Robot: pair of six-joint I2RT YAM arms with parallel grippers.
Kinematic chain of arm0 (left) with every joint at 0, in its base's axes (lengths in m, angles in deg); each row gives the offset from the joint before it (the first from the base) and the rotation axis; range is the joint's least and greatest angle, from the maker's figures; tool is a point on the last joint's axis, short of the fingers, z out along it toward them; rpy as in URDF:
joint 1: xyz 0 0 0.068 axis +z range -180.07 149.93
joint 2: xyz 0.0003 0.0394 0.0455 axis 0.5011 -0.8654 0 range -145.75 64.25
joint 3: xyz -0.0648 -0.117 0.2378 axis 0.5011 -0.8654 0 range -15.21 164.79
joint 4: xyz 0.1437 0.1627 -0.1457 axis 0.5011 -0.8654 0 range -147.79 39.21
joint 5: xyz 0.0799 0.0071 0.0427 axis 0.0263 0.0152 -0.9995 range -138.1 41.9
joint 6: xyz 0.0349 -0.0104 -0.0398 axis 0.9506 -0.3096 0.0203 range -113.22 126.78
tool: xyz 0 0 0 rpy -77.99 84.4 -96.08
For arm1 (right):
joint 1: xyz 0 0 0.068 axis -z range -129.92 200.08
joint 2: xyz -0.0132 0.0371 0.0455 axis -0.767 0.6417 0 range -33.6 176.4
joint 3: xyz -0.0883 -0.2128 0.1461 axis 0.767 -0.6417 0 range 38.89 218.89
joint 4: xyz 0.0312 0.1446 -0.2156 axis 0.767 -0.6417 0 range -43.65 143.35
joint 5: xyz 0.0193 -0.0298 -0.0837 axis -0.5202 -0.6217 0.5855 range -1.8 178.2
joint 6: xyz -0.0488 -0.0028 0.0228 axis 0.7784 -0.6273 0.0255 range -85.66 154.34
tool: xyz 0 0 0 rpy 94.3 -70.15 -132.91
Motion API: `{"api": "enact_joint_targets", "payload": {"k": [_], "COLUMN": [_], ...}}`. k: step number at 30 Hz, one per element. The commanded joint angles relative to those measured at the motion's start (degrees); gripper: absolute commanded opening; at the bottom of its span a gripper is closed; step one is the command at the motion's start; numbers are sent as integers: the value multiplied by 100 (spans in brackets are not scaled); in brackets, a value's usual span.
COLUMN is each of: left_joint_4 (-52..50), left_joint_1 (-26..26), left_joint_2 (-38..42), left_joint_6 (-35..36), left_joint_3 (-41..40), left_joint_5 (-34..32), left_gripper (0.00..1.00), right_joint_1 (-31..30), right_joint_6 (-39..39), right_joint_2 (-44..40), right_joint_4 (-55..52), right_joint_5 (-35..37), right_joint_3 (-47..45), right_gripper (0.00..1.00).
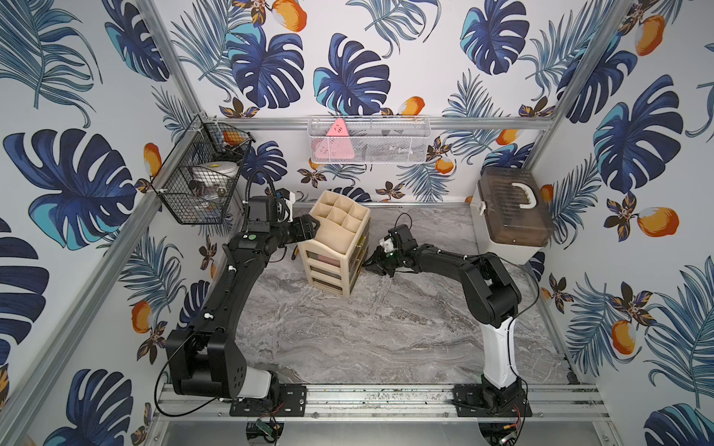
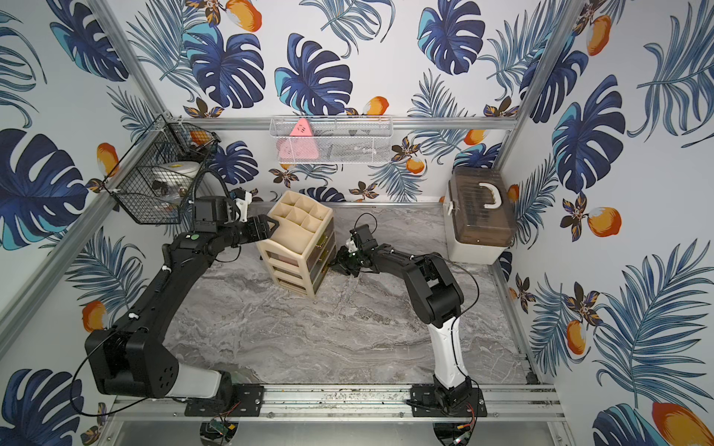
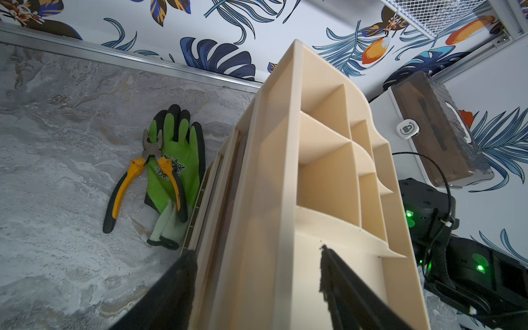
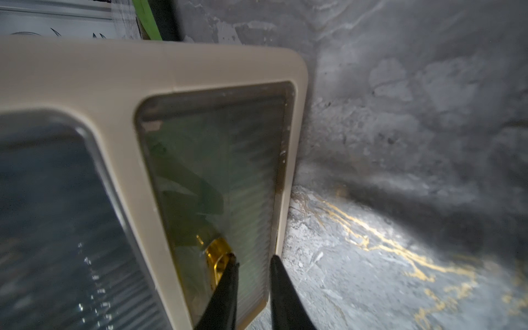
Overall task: Sort the rolls of trash bags by color and place them into the drawer
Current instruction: Close the drawer in the storage box, then reset both arms
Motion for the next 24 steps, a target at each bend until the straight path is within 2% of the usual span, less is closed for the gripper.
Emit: {"api": "enact_joint_targets", "payload": {"k": [1, 10, 12, 15, 17, 18, 21, 24], "left_joint_4": [-600, -648, -670, -636, -587, -560, -496, -395], "left_joint_1": [-10, 55, 133, 321, 397, 424, 455, 456], "left_joint_2": [-62, 309, 484, 833, 1078, 1195, 1499, 1787], "left_joint_6": [223, 21, -43, -172, -274, -330, -461, -587], "left_joint_3": [16, 278, 199, -95, -354, -482, -877, -1297], "left_joint_5": [-73, -572, -742, -1018, -1212, -1317, -1667, -2148], "left_gripper": [72, 81, 84, 89, 92, 99, 99, 99], "right_joint_1": [-36, 528, 732, 990, 1134, 1216, 1421, 1496], "right_joint_6": [201, 1137, 1432, 1874, 2150, 2280, 2512, 2556], "right_joint_2": [-166, -1477, -1895, -2505, -2876, -3053, -3516, -3947], "right_joint_4": [-179, -907, -1140, -1450, -1649, -1733, -1908, -2013], "right_joint_5": [23, 528, 750, 1173, 1478, 1622, 1973, 2725], "right_joint_3": [-93, -865, -1058, -1240, -1285, -1294, -1282, -1326], "right_gripper": [24, 41, 53, 63, 67, 68, 70, 72]}}
